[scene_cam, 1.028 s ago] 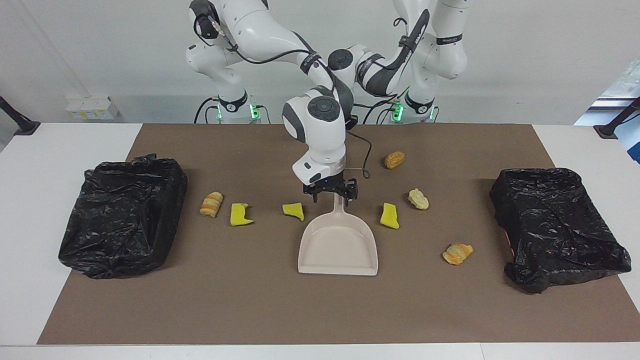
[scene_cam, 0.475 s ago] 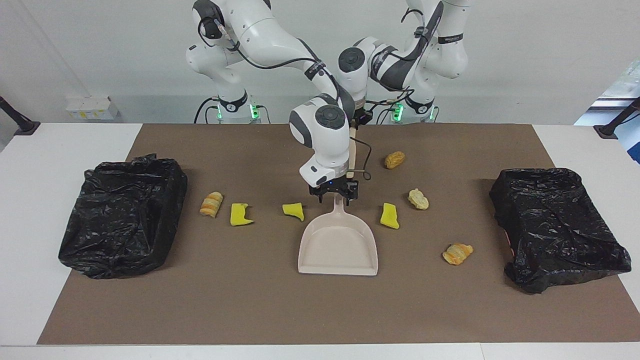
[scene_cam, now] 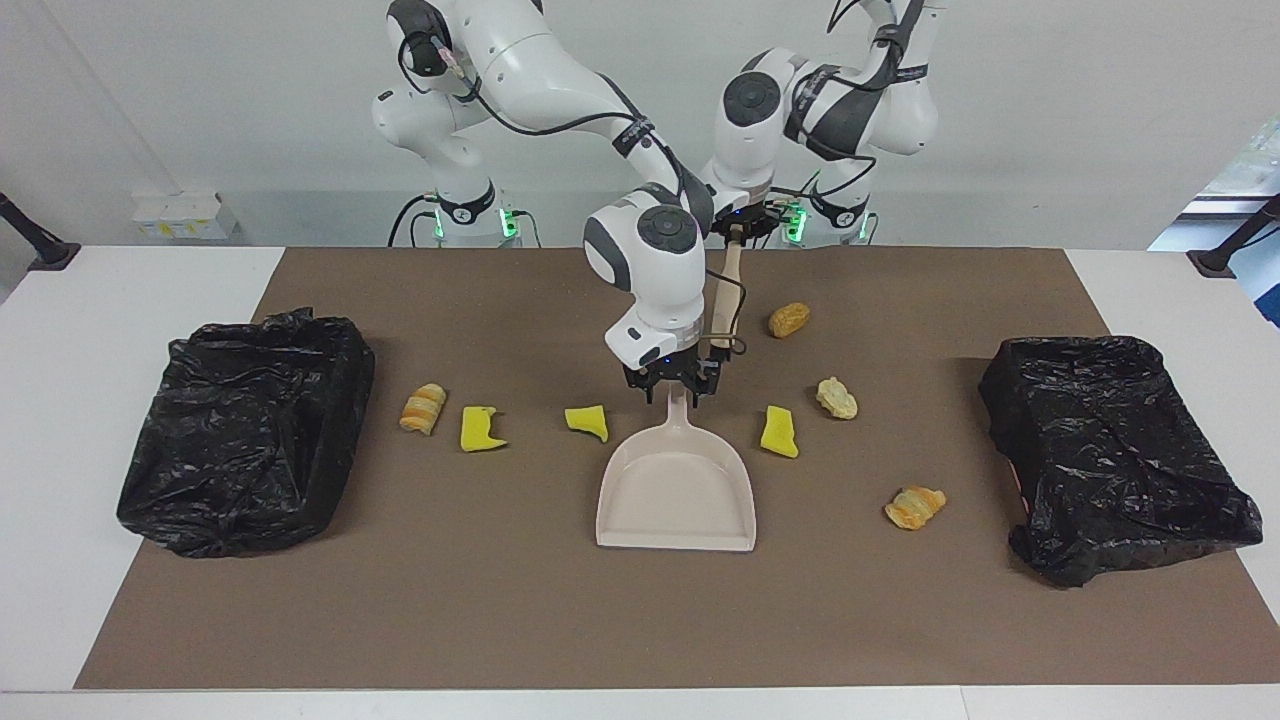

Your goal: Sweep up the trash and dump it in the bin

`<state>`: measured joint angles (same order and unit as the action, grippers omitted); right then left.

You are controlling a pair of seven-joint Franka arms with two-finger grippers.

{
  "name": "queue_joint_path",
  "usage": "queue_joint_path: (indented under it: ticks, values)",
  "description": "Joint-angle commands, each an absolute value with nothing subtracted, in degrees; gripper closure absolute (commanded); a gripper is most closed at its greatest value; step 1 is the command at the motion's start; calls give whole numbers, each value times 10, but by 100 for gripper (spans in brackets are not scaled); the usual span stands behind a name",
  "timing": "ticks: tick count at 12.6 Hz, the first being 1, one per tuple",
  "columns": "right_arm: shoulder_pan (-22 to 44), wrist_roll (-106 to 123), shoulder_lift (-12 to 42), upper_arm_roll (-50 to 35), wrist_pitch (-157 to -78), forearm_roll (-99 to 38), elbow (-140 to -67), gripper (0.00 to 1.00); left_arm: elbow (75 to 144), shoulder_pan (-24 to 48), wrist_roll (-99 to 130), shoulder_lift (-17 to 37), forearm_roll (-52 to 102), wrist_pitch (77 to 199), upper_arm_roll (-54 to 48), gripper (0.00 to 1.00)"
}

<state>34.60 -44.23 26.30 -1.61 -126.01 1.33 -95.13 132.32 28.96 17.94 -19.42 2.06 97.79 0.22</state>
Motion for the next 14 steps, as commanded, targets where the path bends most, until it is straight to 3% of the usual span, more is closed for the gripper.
queue_joint_path:
  ticks: [1,4,9,14]
  values:
    - [336,-391,224,-17,-1237,10,-964,100,1325,214,112,-179,-20,1023,-4,100]
    - [314,-322,189,-17,-1188,9,-965,100,1293,143,40,-137,-49,1073,-4,100]
    - [249,-80,135,-16,-1076,0,-963,100,1146,76,-40,43,-76,1128,-4,100]
    - [196,211,121,-13,-1014,10,-964,100,1047,33,-123,133,-126,1144,-4,100]
